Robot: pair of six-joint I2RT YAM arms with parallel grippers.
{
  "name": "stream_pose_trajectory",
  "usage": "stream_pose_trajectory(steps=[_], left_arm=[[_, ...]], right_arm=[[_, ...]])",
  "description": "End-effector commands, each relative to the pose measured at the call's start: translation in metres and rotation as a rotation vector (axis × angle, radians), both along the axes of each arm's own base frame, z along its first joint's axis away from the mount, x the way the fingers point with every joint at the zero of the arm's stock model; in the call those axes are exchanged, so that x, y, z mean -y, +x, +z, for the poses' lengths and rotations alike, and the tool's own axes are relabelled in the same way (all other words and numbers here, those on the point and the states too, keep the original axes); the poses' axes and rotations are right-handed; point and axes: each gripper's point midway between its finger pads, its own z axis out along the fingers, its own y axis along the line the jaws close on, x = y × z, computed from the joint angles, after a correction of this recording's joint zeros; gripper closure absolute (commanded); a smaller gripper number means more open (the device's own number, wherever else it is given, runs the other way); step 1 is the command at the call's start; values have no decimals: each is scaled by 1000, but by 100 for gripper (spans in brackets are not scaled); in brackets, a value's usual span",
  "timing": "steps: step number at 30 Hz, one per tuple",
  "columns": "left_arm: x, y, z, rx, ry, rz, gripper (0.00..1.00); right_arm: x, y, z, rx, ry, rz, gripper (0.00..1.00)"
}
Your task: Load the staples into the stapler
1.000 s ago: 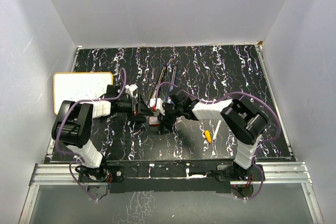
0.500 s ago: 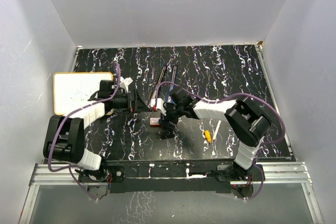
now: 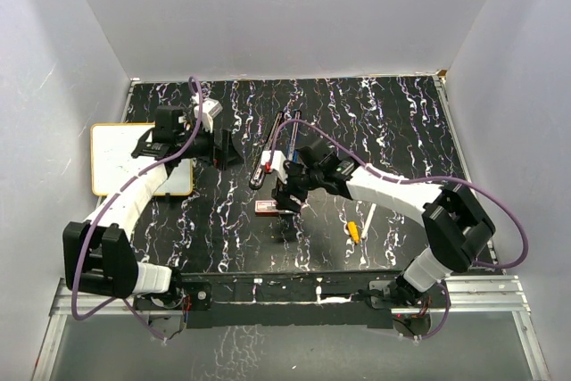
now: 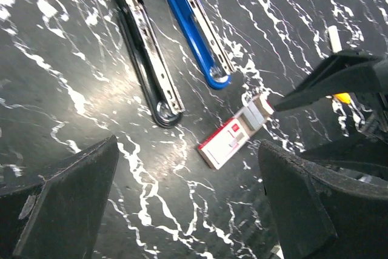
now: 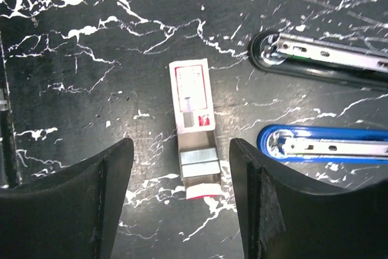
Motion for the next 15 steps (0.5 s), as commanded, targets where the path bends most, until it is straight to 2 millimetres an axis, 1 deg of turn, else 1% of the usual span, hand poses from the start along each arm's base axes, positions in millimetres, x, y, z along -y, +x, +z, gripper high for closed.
stream_pose_trajectory(steps=[1,4,6,10,15], left_arm=[[-16,8,31,134,110,4,3],[-18,9,39,164,120,7,3],[-18,8,38,175,120,6,3],[-19,5,32,177,127,2,3],[-18,5,30,171,123,-2,3]], right_arm=[[16,-15,-7,-114,-39,-78,35],[16,-19,-13,-179,-44,-112,39],[15,-19,-16,-203,-49,-133,42],[15,-12,-24,-222,-72,-182,47],[17,0,-31,-242,-103,-259,51]])
